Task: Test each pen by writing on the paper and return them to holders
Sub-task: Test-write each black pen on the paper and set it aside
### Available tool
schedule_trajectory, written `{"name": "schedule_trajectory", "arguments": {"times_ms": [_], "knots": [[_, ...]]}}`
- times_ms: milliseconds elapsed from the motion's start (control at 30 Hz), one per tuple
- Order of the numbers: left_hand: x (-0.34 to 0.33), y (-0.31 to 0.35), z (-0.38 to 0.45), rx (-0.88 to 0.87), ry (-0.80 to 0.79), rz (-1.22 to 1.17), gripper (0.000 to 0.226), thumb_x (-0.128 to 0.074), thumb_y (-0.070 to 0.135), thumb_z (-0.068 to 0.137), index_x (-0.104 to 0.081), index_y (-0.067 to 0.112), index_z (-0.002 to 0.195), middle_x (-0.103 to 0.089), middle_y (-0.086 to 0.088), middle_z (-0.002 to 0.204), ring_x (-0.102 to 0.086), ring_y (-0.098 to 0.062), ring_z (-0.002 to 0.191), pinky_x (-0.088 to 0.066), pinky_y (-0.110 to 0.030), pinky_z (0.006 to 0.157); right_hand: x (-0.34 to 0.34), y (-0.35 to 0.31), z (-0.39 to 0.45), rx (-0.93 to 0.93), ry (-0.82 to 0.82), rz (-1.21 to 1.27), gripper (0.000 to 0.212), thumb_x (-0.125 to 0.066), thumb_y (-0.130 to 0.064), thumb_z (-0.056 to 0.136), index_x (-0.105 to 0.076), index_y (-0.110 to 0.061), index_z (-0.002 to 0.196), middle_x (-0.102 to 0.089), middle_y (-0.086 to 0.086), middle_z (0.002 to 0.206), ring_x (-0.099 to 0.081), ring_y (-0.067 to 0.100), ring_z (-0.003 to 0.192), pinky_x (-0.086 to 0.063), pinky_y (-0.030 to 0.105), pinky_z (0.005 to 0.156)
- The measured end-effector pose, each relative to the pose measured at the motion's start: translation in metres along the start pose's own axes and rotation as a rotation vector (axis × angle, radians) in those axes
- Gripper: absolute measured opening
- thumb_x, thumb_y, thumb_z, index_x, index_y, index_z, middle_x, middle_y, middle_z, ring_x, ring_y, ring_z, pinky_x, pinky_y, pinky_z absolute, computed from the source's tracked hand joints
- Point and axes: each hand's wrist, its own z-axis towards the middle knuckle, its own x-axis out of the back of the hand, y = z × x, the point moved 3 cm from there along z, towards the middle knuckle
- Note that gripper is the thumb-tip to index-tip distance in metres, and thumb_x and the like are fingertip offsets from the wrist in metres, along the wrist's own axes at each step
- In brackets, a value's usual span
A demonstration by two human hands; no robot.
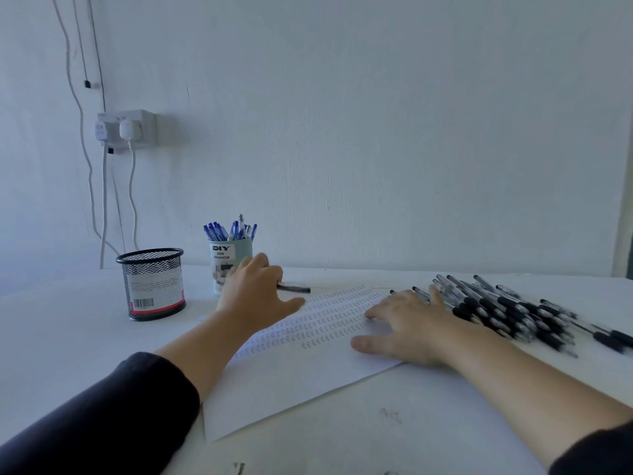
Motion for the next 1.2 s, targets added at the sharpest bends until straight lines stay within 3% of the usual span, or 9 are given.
{"name": "schedule_trajectory", "arguments": {"times_ms": [67,133,233,333,433,533,667,1000,1200], "knots": [[0.0,0.0,0.0,-0.028,0.034,-0.131,0.023,-0.065,0.013,0.085,-0.065,0.004,0.106,-0.051,-0.007,0.104,-0.056,-0.023,0.086,-0.051,-0.034,0.075,-0.001,-0.003,-0.002,0.004,-0.046,0.005,0.077,-0.034,-0.075,0.082,-0.031,-0.03,0.145,-0.027,0.0,0.153,-0.007,0.019,0.145,0.012,0.058,0.111],[0.004,0.003,0.0,-0.076,0.127,-0.231,0.028,-0.06,-0.004,0.083,-0.066,0.0,0.11,-0.052,-0.015,0.111,-0.063,-0.028,0.079,-0.055,-0.039,0.067,-0.001,-0.003,-0.002,-0.009,-0.068,0.026,0.079,-0.036,-0.075,0.082,-0.028,-0.031,0.146,-0.024,-0.001,0.155,-0.004,0.019,0.146,0.013,0.057,0.111],[0.018,0.013,-0.002,-0.041,0.203,-0.321,0.037,-0.044,0.037,0.091,-0.068,0.012,0.103,-0.054,-0.009,0.111,-0.063,-0.028,0.072,-0.049,-0.032,0.061,0.0,-0.002,-0.002,-0.021,-0.091,0.054,0.078,-0.038,-0.075,0.082,-0.027,-0.032,0.146,-0.022,-0.004,0.155,-0.003,0.019,0.146,0.013,0.058,0.111],[0.021,0.024,-0.009,0.189,0.034,-0.595,0.066,-0.027,0.066,0.088,-0.062,0.011,0.083,-0.06,-0.005,0.079,-0.059,-0.026,0.063,-0.044,-0.03,0.057,-0.001,0.0,-0.001,-0.023,-0.104,0.073,0.078,-0.039,-0.075,0.081,-0.028,-0.033,0.146,-0.022,-0.006,0.156,-0.002,0.017,0.146,0.014,0.06,0.111],[0.019,0.032,-0.017,0.512,-0.087,-1.103,0.05,-0.039,0.043,0.098,-0.063,0.004,0.08,-0.064,-0.01,0.07,-0.06,-0.021,0.054,-0.046,-0.026,0.049,-0.002,0.003,0.0,-0.026,-0.101,0.111,0.078,-0.042,-0.073,0.081,-0.027,-0.033,0.146,-0.021,-0.005,0.157,0.001,0.016,0.147,0.016,0.059,0.11],[0.022,0.039,-0.031,0.643,-0.173,-1.329,0.026,-0.057,0.017,0.094,-0.064,-0.001,0.077,-0.066,-0.016,0.071,-0.065,-0.021,0.058,-0.057,-0.028,0.054,-0.003,0.006,0.001,-0.02,-0.102,0.142,0.077,-0.044,-0.072,0.081,-0.028,-0.034,0.146,-0.019,-0.004,0.157,0.002,0.016,0.147,0.018,0.059,0.109],[0.023,0.044,-0.047,0.702,-0.263,-1.338,0.011,-0.065,-0.011,0.078,-0.061,-0.003,0.072,-0.065,-0.019,0.064,-0.066,-0.024,0.056,-0.056,-0.026,0.05,-0.004,0.008,0.003,-0.025,-0.085,0.172,0.074,-0.047,-0.071,0.08,-0.031,-0.037,0.144,-0.017,-0.002,0.158,0.001,0.017,0.146,0.018,0.059,0.109],[0.025,0.044,-0.051,0.715,-0.299,-1.193,0.017,-0.063,-0.009,0.076,-0.054,0.003,0.067,-0.062,-0.014,0.056,-0.059,-0.019,0.044,-0.048,-0.022,0.042,-0.006,0.011,0.003,-0.025,-0.064,0.21,0.076,-0.049,-0.074,0.076,-0.033,-0.04,0.143,-0.02,-0.002,0.157,-0.001,0.015,0.146,0.021,0.058,0.108],[0.026,0.047,-0.054,0.715,-0.298,-1.24,0.02,-0.06,-0.013,0.075,-0.053,0.003,0.066,-0.06,-0.014,0.053,-0.057,-0.019,0.041,-0.047,-0.022,0.041,0.0,0.009,-0.004,-0.026,-0.095,0.254,0.064,-0.052,-0.059,0.084,-0.035,-0.036,0.142,-0.025,0.002,0.153,0.001,0.015,0.146,0.022,0.055,0.108]]}}
